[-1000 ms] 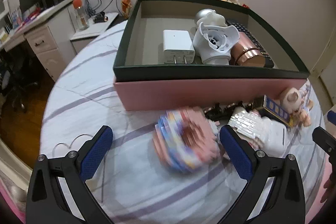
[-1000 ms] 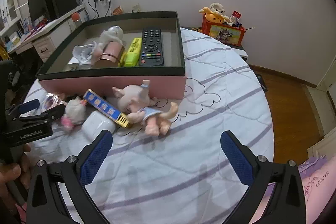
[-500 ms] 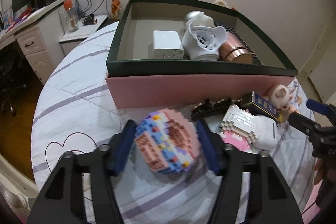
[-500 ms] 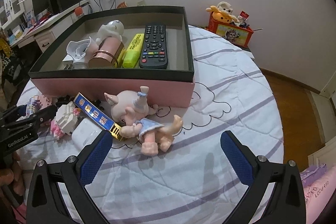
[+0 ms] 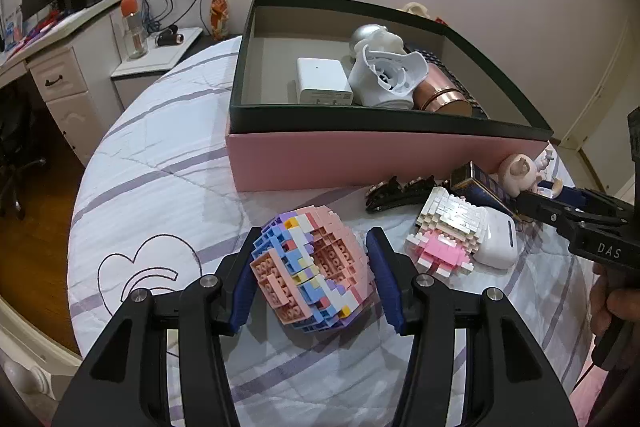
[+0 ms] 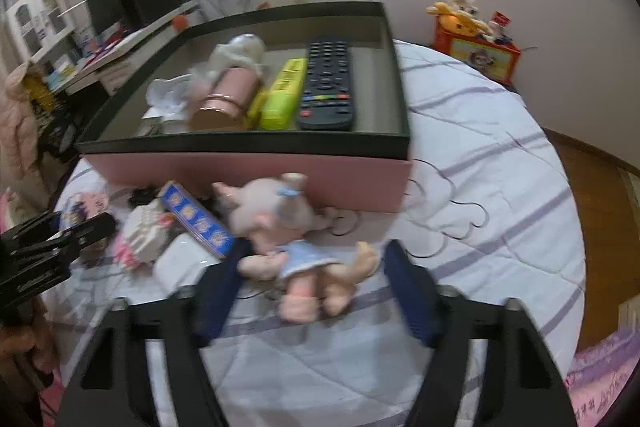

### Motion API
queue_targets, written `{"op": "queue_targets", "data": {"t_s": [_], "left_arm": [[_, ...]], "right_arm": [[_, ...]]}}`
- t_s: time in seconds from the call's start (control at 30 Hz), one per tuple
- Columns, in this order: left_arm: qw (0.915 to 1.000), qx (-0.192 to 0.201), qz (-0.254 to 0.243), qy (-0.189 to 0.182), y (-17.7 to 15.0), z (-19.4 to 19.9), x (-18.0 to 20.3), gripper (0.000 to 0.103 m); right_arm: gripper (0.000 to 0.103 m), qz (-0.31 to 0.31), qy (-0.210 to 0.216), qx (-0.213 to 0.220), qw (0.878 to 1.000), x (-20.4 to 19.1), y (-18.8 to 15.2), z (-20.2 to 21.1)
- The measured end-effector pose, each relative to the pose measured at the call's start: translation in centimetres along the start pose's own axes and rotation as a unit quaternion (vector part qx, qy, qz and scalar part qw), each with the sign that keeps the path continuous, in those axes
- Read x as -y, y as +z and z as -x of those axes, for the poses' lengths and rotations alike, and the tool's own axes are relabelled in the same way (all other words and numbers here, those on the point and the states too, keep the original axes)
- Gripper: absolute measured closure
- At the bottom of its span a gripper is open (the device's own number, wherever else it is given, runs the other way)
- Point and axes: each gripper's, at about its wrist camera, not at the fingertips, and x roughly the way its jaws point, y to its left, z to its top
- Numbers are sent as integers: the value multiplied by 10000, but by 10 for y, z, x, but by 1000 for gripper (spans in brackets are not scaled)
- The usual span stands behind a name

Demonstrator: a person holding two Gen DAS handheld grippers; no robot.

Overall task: Organize rigid objects
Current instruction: 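Grasp the pink-white block figure with the left tool while the right tool grasps the pink doll, then lower the block figure and doll into the pink box and open both tools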

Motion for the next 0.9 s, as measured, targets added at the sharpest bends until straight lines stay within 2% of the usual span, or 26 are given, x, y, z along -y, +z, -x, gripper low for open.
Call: {"op": "queue_targets", "data": {"t_s": [0.07, 0.3, 0.43, 0.73, 0.9], "left_arm": [[10000, -9, 14, -1, 0, 1, 1, 51], [10000, -13, 12, -17, -1, 3, 2, 51], [10000, -3, 15, -22, 0, 5, 4, 51], [9999, 102, -11, -30, 2, 18, 4, 51], [9997, 213, -45, -98, 10, 32, 7, 51]], "right_arm": [[44, 134, -120, -24, 9998, -7, 0, 1], [43, 299, -37, -44, 9995, -10, 3, -3], [45, 201, 148, -127, 9996, -5, 2, -3], [45, -335, 422, 64, 9985, 0, -12, 23], [45, -380, 575, 298, 9972, -6, -4, 46]]}}
